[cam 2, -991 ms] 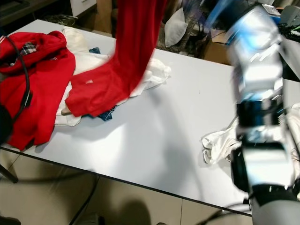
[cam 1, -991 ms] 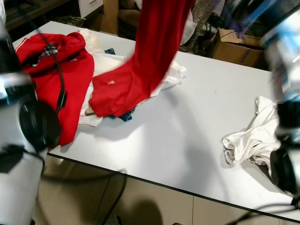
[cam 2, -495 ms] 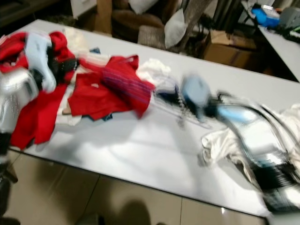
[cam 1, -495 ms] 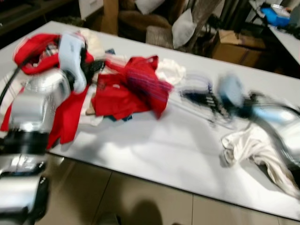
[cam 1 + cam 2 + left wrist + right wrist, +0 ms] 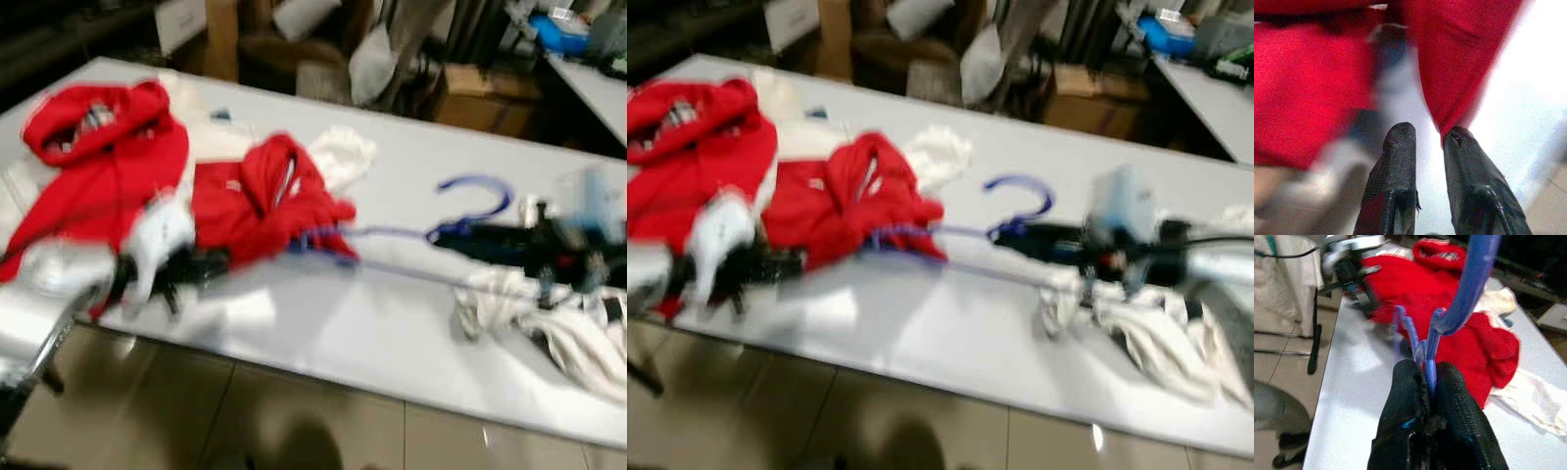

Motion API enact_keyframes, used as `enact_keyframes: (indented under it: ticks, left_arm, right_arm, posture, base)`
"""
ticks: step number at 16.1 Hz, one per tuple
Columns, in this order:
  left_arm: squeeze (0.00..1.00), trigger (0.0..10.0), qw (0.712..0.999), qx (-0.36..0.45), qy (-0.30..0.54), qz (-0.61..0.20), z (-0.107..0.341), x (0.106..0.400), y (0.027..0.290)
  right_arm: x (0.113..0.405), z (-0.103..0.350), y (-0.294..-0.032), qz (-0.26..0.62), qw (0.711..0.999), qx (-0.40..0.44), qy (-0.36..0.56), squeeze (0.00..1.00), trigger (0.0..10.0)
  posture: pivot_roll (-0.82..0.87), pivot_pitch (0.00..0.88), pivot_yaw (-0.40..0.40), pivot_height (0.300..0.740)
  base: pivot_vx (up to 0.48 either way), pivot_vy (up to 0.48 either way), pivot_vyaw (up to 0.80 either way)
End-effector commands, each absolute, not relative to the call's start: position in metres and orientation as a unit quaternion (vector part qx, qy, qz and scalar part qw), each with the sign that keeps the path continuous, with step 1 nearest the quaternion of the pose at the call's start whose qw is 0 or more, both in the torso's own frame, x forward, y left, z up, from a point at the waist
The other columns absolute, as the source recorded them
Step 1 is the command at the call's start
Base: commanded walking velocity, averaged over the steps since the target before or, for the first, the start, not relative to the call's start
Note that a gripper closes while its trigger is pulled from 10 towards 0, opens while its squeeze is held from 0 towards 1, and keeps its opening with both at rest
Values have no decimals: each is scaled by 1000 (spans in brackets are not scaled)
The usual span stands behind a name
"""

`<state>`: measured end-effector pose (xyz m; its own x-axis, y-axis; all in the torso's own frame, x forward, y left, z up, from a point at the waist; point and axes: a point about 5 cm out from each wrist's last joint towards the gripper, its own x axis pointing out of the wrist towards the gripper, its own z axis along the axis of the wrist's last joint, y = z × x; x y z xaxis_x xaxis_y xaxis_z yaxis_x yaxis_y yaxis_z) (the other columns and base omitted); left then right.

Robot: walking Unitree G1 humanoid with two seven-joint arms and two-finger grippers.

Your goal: Hang hanger

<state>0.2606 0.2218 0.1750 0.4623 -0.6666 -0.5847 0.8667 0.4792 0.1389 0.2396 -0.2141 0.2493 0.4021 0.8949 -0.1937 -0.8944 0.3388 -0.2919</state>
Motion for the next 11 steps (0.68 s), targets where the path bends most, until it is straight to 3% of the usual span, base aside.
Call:
enact_keyframes:
  ticks: [1,6,9,10,11]
  left_arm:
    - [1000,10000,806,213,234,-500,186,248,221]
    - [1000,10000,847,215,224,-431,202,249,253]
    - [1000,10000,881,127,152,-430,214,250,247]
    - [1000,10000,916,82,111,-377,219,260,251]
    - [1000,10000,921,75,105,-367,220,261,252]
  right_arm:
    - [236,262,-223,527,833,-171,-17,0,10000]
    - [218,262,-230,535,834,-133,8,0,10000]
    - [225,268,-237,488,871,-44,-37,0,10000]
    - [238,262,-241,427,903,3,-36,0,10000]
    - [239,261,-242,420,907,10,-33,0,10000]
  posture:
    - [-39,0,-65,740]
    - [-34,0,-74,740]
    - [-37,0,-73,740]
    - [-42,0,-76,740]
    - [-42,0,-76,740]
  base:
    - [0,0,0]
    - [0,0,0]
    - [0,0,0]
    - [0,0,0]
    - [0,0,0]
